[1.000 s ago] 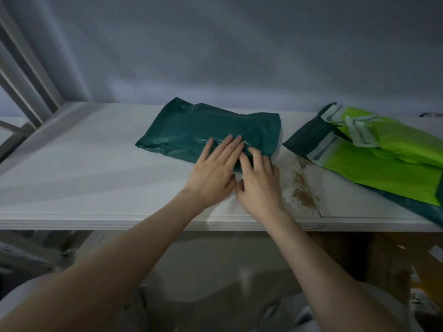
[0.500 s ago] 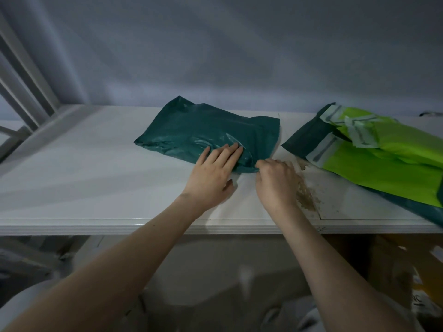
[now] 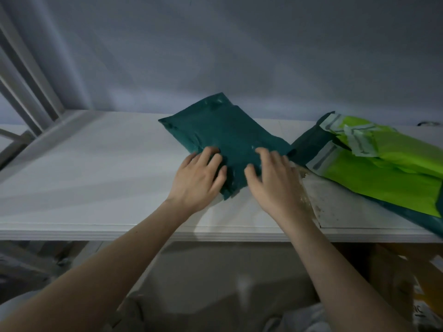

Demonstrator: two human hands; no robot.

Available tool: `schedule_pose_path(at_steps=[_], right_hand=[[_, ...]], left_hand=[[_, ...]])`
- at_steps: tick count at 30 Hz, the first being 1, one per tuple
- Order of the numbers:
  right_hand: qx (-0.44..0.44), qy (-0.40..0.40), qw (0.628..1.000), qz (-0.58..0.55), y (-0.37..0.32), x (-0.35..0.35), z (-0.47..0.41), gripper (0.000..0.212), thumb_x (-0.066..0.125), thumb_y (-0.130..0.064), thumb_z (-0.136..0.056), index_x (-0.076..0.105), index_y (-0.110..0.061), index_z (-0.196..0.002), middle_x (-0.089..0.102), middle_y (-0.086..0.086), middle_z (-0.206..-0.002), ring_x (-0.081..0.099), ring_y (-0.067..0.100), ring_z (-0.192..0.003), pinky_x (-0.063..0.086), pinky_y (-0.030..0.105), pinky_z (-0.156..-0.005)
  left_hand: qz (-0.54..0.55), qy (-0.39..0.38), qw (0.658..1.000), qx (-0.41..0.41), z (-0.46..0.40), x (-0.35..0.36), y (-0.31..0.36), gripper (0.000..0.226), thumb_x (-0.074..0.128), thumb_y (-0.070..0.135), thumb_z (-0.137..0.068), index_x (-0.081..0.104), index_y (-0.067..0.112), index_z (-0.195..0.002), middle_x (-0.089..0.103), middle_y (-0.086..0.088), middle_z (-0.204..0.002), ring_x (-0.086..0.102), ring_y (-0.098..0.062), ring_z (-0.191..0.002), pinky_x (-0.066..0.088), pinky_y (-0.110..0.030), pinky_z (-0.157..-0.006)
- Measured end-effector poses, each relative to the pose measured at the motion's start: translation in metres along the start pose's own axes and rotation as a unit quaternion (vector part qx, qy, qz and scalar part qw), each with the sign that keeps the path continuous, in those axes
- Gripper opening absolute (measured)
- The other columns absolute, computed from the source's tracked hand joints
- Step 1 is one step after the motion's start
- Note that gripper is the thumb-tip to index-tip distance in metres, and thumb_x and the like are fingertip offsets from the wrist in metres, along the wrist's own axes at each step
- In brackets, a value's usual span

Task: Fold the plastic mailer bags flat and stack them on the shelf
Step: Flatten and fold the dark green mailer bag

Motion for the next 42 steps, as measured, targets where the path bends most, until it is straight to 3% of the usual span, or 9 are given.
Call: schedule_pose_path(at_steps=[4, 7, 11, 15, 20, 24, 29, 36, 42], right_hand=[[0.05, 0.086, 0.994, -0.041, 0.022, -0.015, -0.013, 0.048, 0.044, -0.032, -0.094, 0.04, -0.012, -0.137, 0.044, 0.012, -0.135, 0.039, 0.027, -0.121, 0.037, 0.037, -0.093], [0.085, 0.053, 0.991, -0.091, 0.032, -0.011, -0.024, 0.052, 0.045, -0.033, -0.094, 0.035, -0.014, -0.141, 0.037, 0.01, -0.145, 0.032, 0.028, -0.134, 0.028, 0.049, -0.109], [0.141, 0.009, 0.963, -0.228, 0.037, -0.003, -0.028, 0.041, 0.044, -0.043, -0.094, 0.051, -0.014, -0.122, 0.061, 0.004, -0.111, 0.057, 0.022, -0.101, 0.046, 0.033, -0.079], [0.199, -0.01, 0.949, -0.244, 0.04, 0.005, -0.027, 0.046, 0.046, -0.048, -0.092, 0.052, -0.01, -0.116, 0.057, 0.0, -0.092, 0.055, 0.019, -0.085, 0.039, 0.028, -0.069], [0.237, -0.147, 0.928, -0.248, 0.043, 0.032, -0.021, 0.043, 0.054, -0.052, -0.084, 0.058, -0.012, -0.099, 0.068, 0.004, -0.091, 0.066, 0.025, -0.084, 0.055, 0.044, -0.08], [0.232, -0.17, 0.915, -0.284, 0.04, 0.04, -0.021, 0.06, 0.056, -0.051, -0.085, 0.036, -0.018, -0.131, 0.056, 0.006, -0.115, 0.057, 0.025, -0.101, 0.05, 0.039, -0.084], [0.221, -0.164, 0.847, -0.456, 0.021, 0.046, -0.02, 0.073, 0.062, -0.045, -0.085, 0.021, -0.031, -0.143, 0.045, -0.011, -0.129, 0.05, 0.011, -0.113, 0.043, 0.032, -0.099], [0.184, -0.131, 0.838, -0.497, -0.014, 0.056, -0.023, 0.062, 0.073, -0.034, -0.078, 0.045, -0.03, -0.134, 0.048, -0.005, -0.136, 0.05, 0.011, -0.118, 0.044, 0.03, -0.101], [0.134, -0.119, 0.86, -0.477, -0.065, 0.068, -0.027, 0.067, 0.075, -0.032, -0.077, 0.045, -0.03, -0.136, 0.049, 0.0, -0.133, 0.051, 0.012, -0.119, 0.043, 0.028, -0.102]], left_hand=[[0.013, 0.006, 0.999, -0.043, -0.002, -0.013, -0.017, 0.038, 0.025, 0.037, -0.094, 0.052, 0.011, -0.101, 0.051, -0.004, -0.118, 0.058, -0.024, -0.081, 0.04, -0.032, -0.076], [0.043, 0.001, 0.996, -0.076, -0.006, -0.016, -0.028, 0.037, 0.027, 0.037, -0.095, 0.049, 0.012, -0.111, 0.047, -0.005, -0.12, 0.057, -0.027, -0.079, 0.04, -0.033, -0.074], [0.087, -0.026, 0.989, -0.115, -0.01, -0.012, -0.036, 0.04, 0.03, 0.036, -0.097, 0.044, 0.019, -0.13, 0.05, -0.001, -0.125, 0.058, -0.026, -0.098, 0.039, -0.035, -0.084], [0.114, -0.057, 0.978, -0.166, -0.015, -0.003, -0.039, 0.04, 0.032, 0.038, -0.098, 0.05, 0.025, -0.132, 0.047, 0.002, -0.133, 0.042, -0.025, -0.12, 0.035, -0.04, -0.101], [0.297, -0.006, 0.901, -0.315, -0.02, -0.001, -0.058, 0.037, 0.044, 0.038, -0.096, 0.051, 0.018, -0.127, 0.034, -0.003, -0.138, 0.046, -0.022, -0.12, 0.032, -0.027, -0.101], [0.326, -0.063, 0.867, -0.371, -0.02, 0.001, -0.073, 0.053, 0.054, 0.039, -0.09, 0.033, 0.032, -0.138, 0.043, -0.003, -0.132, 0.05, -0.024, -0.112, 0.041, -0.034, -0.095], [0.458, -0.117, 0.804, -0.362, -0.018, 0.008, -0.072, 0.054, 0.059, 0.03, -0.087, 0.038, 0.034, -0.137, 0.056, -0.001, -0.124, 0.059, -0.021, -0.103, 0.049, -0.032, -0.092], [0.429, -0.098, 0.823, -0.359, -0.006, -0.009, -0.095, 0.053, 0.056, 0.02, -0.085, 0.042, 0.042, -0.132, 0.058, 0.001, -0.125, 0.059, -0.022, -0.108, 0.046, -0.04, -0.1], [0.382, -0.063, 0.856, -0.342, 0.008, -0.044, -0.132, 0.062, 0.046, 0.009, -0.09, 0.031, 0.045, -0.138, 0.052, 0.006, -0.128, 0.052, -0.019, -0.115, 0.042, -0.033, -0.102]])
Point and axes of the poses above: each hand's wrist, its own z-axis away from the middle knuckle, its own x-axis out of the palm, y = z × x, the point moved 5 cm from there along -z, towards the middle knuckle
